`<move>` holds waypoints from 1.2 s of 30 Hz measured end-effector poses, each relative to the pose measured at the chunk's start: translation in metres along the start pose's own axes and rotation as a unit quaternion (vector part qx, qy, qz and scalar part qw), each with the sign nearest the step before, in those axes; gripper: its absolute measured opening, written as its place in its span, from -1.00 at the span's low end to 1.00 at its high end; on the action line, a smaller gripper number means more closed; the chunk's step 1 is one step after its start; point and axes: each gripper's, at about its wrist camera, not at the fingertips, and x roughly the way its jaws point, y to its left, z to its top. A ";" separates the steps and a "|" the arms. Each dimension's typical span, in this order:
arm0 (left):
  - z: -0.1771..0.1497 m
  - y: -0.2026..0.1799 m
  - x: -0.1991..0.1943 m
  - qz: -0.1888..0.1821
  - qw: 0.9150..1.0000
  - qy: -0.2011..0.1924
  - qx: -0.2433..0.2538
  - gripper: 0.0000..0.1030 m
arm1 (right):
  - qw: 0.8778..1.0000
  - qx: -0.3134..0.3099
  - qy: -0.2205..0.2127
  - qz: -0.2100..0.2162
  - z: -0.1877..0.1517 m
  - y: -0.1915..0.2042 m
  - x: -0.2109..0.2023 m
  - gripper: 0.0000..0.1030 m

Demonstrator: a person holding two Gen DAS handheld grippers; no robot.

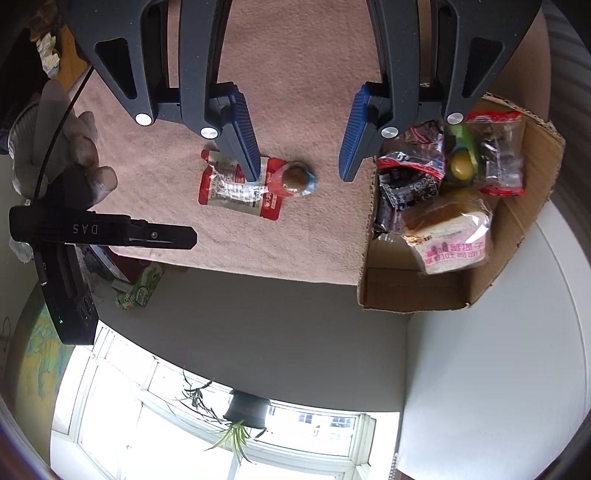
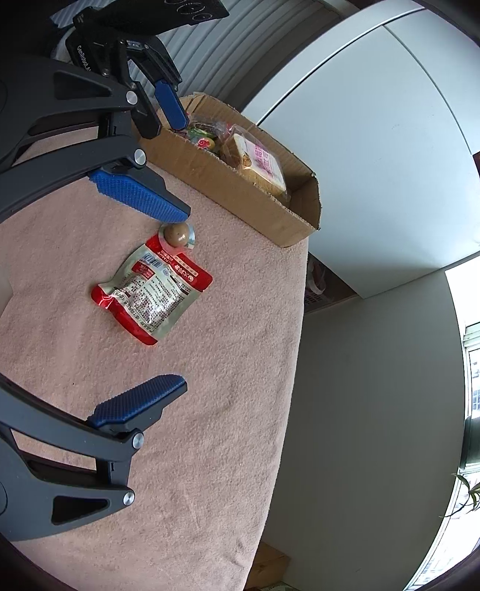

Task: Organize snacks
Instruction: 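Grasp the red-and-white snack pouch with the right gripper while the left gripper grasps the brown egg candy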

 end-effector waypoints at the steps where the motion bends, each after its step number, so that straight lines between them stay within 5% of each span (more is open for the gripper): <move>1: -0.001 -0.004 0.005 -0.001 1.000 0.007 0.003 -0.17 | 1.000 -0.006 0.004 0.001 0.000 0.001 0.003 0.68; 6: -0.007 -0.021 0.029 -0.004 0.999 0.035 0.027 -0.17 | 0.999 -0.025 0.033 0.015 0.003 -0.001 0.026 0.66; 8: -0.007 -0.024 0.037 -0.006 0.999 0.043 0.029 -0.17 | 0.999 -0.025 0.040 0.021 0.005 -0.002 0.031 0.51; 10: -0.004 -0.026 0.042 -0.009 0.998 0.046 0.028 -0.17 | 0.998 -0.017 0.057 0.037 0.012 -0.004 0.043 0.14; 24: 0.008 -0.029 0.062 0.001 0.998 0.054 0.031 -0.17 | 0.991 -0.030 0.115 0.053 0.037 0.001 0.113 -0.17; 29: 0.006 -0.026 0.066 0.000 0.998 0.054 0.015 -0.17 | 0.990 -0.044 0.122 0.054 0.042 0.012 0.124 -0.65; 36: 0.010 -0.035 0.077 0.003 0.998 0.056 0.017 -0.17 | 0.984 -0.078 0.142 0.068 0.041 0.034 0.135 -0.67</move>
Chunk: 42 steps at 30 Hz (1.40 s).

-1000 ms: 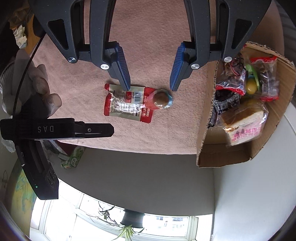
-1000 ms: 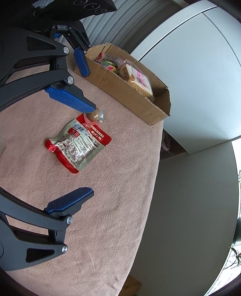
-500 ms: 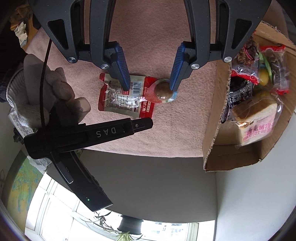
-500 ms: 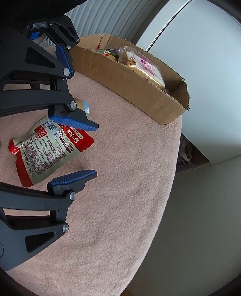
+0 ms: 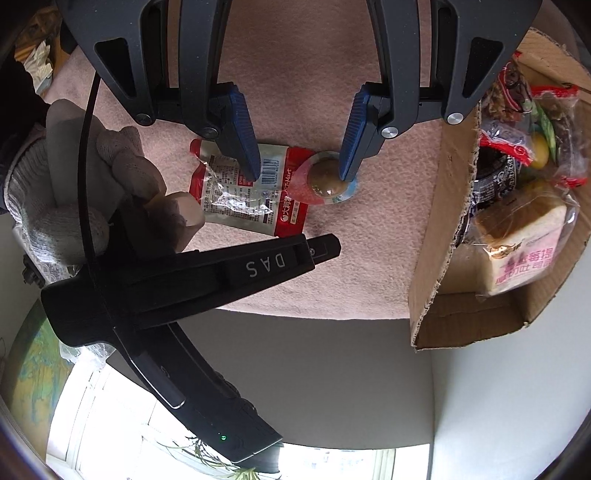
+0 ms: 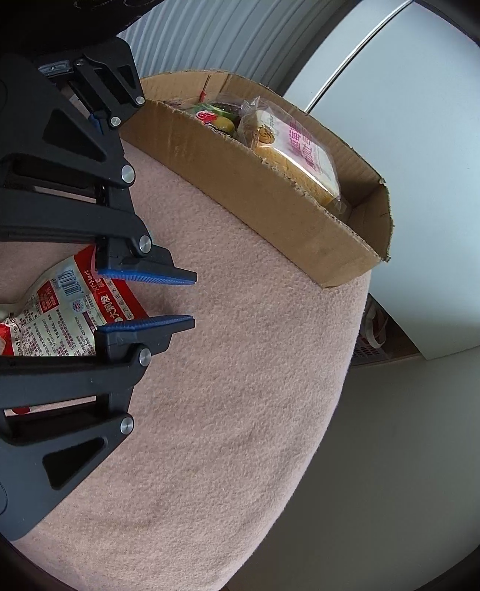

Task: Organize snacks
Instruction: 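Grasp the red-and-white snack pouch with the right gripper while the left gripper grasps the brown egg candy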

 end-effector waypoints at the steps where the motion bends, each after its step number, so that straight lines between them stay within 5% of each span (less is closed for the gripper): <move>1: 0.002 -0.001 0.001 0.000 1.000 0.000 -0.001 -0.17 | 1.000 -0.005 0.011 0.002 -0.002 0.001 0.003 -0.67; 8: 0.001 0.003 0.002 0.003 1.000 0.001 -0.001 -0.17 | 0.999 -0.017 0.041 -0.020 -0.023 -0.008 -0.007 -0.91; 17: 0.011 -0.011 0.016 0.030 0.999 0.009 0.009 -0.17 | 0.997 -0.005 0.034 -0.065 -0.072 -0.032 -0.043 -0.91; 19: 0.012 -0.010 0.023 0.032 0.999 0.011 0.001 -0.17 | 0.997 0.010 0.012 -0.074 -0.083 -0.033 -0.057 -0.73; 21: 0.013 -0.007 0.030 0.043 0.999 0.011 -0.003 -0.17 | 0.997 0.015 -0.019 -0.072 -0.099 -0.028 -0.072 -0.16; 22: 0.014 -0.007 0.031 0.042 0.999 0.014 -0.004 -0.17 | 0.996 0.014 -0.036 -0.077 -0.107 -0.024 -0.079 0.35; 23: 0.015 -0.006 0.032 0.044 0.999 0.016 -0.006 -0.17 | 0.995 0.010 -0.053 -0.087 -0.116 -0.017 -0.086 0.65; 27: 0.018 -0.001 0.039 0.043 0.999 0.017 -0.015 -0.17 | 0.992 0.006 -0.078 -0.100 -0.136 0.003 -0.089 0.70; 37: 0.017 0.003 0.043 0.041 0.999 0.016 -0.017 -0.18 | 0.990 0.010 -0.049 -0.135 -0.141 0.013 -0.047 0.70; 42: 0.015 0.005 0.043 0.042 0.999 0.013 -0.020 -0.33 | 0.989 -0.001 -0.046 -0.143 -0.133 0.014 -0.039 0.74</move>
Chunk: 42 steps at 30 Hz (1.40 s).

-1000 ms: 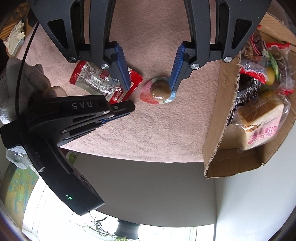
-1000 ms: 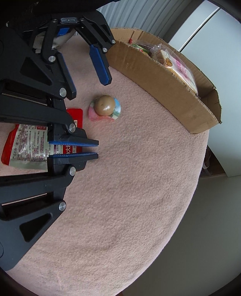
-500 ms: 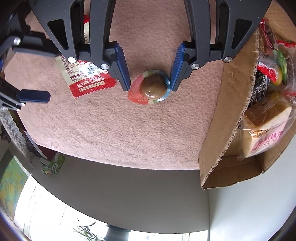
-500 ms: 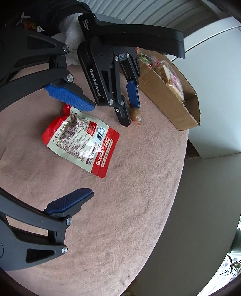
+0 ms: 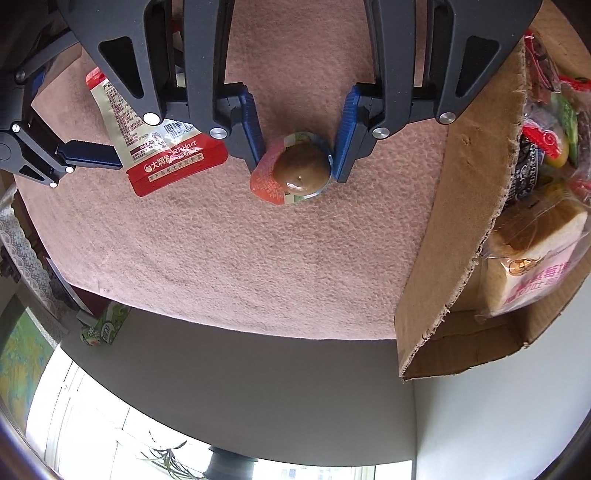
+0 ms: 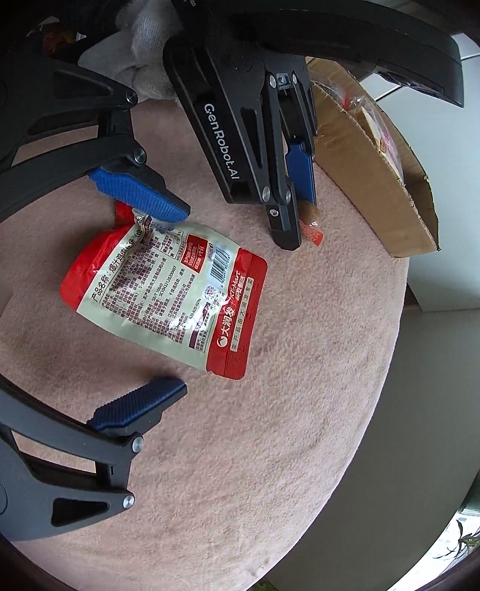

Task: Organize snacks
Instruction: 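Grasp the red-and-white snack pouch with the right gripper while the left gripper grasps the brown egg candy, then carry the red pouch and brown egg candy into the box and release both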

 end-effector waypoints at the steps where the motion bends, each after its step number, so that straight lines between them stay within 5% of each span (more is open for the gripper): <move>1: 0.000 0.000 0.000 0.000 1.000 -0.001 0.000 -0.34 | 1.000 -0.005 0.002 -0.003 0.001 0.002 0.001 0.74; 3: 0.000 0.001 -0.001 0.000 1.000 -0.001 0.001 -0.51 | 1.000 -0.019 0.007 -0.010 0.004 0.005 0.004 0.69; 7: -0.003 0.005 -0.001 -0.005 1.000 -0.003 -0.001 -0.55 | 1.000 -0.027 0.012 -0.005 -0.004 0.003 -0.008 0.26; 11: -0.006 0.008 -0.004 -0.007 1.000 -0.004 -0.002 -0.57 | 1.000 -0.018 0.013 0.010 -0.004 -0.002 -0.009 0.09; 28: -0.013 0.016 -0.038 -0.032 0.999 -0.023 0.000 -0.59 | 0.999 0.029 -0.020 0.031 -0.024 -0.023 -0.034 -0.03; 42: -0.012 0.026 -0.093 -0.038 0.997 -0.062 0.003 -0.59 | 0.996 0.030 -0.076 0.040 0.006 -0.019 -0.077 -0.03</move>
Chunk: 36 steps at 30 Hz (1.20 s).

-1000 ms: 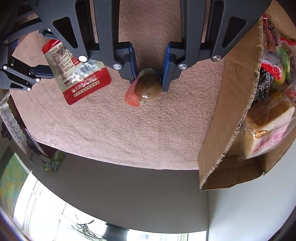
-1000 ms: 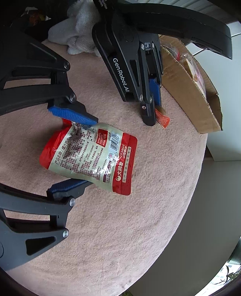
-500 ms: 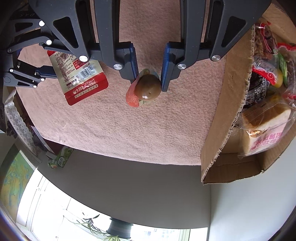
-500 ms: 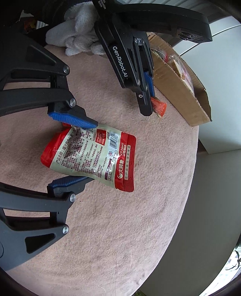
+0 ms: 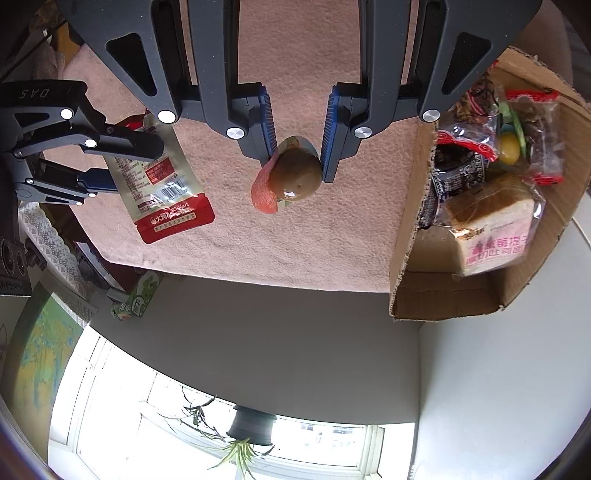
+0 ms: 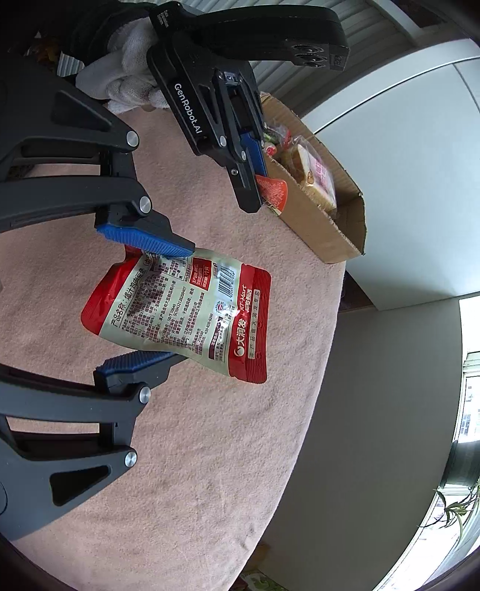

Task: Organize snacks
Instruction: 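Carry the red pouch and brown egg candy into the box and release both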

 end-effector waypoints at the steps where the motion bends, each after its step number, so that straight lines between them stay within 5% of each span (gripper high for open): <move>1: 0.000 0.003 -0.005 0.002 1.000 -0.004 -0.002 -0.59 | 1.000 0.000 -0.004 0.003 0.005 0.001 -0.002 -0.03; 20: -0.001 0.087 -0.049 0.070 0.996 -0.037 -0.047 -0.59 | 0.998 -0.041 -0.032 0.036 0.102 0.078 0.028 -0.03; 36: 0.001 0.126 -0.043 0.106 0.992 -0.035 -0.053 -0.59 | 0.998 -0.046 0.010 0.052 0.155 0.122 0.110 -0.03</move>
